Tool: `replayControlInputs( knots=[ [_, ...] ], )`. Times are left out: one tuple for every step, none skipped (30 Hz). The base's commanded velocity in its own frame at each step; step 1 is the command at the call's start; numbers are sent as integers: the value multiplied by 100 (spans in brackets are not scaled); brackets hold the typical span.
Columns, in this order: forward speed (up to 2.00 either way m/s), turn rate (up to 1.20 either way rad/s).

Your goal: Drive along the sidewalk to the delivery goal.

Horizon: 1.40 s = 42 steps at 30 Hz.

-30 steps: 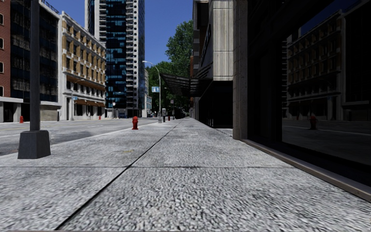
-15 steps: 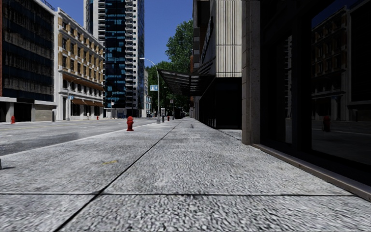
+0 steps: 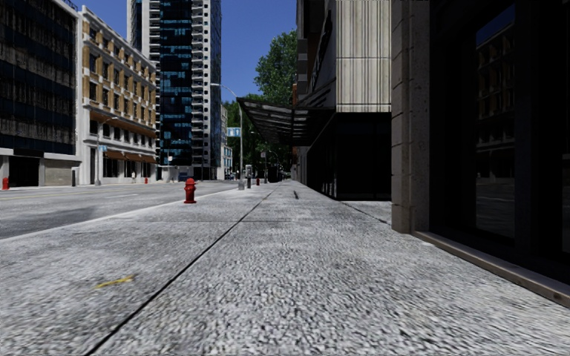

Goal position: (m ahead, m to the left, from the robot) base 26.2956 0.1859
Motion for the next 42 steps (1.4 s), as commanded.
replayControlInputs(
  knots=[
    [200,0],
    [200,0],
    [200,0],
    [200,0],
    [200,0],
    [200,0],
    [200,0],
    [200,0],
    [200,0],
    [200,0],
    [200,0],
    [200,0],
    [200,0],
    [200,0],
    [200,0],
    [200,0],
    [200,0],
    [200,0],
    [200,0],
    [200,0],
    [200,0],
    [200,0],
    [200,0],
    [200,0],
    [200,0],
    [200,0],
    [200,0],
    [200,0],
    [200,0],
    [200,0],
    [200,0],
    [200,0],
    [200,0],
    [200,0],
    [200,0],
    [200,0],
    [200,0],
    [200,0],
    [200,0],
    [200,0],
    [200,0],
    [200,0]
  ],
)
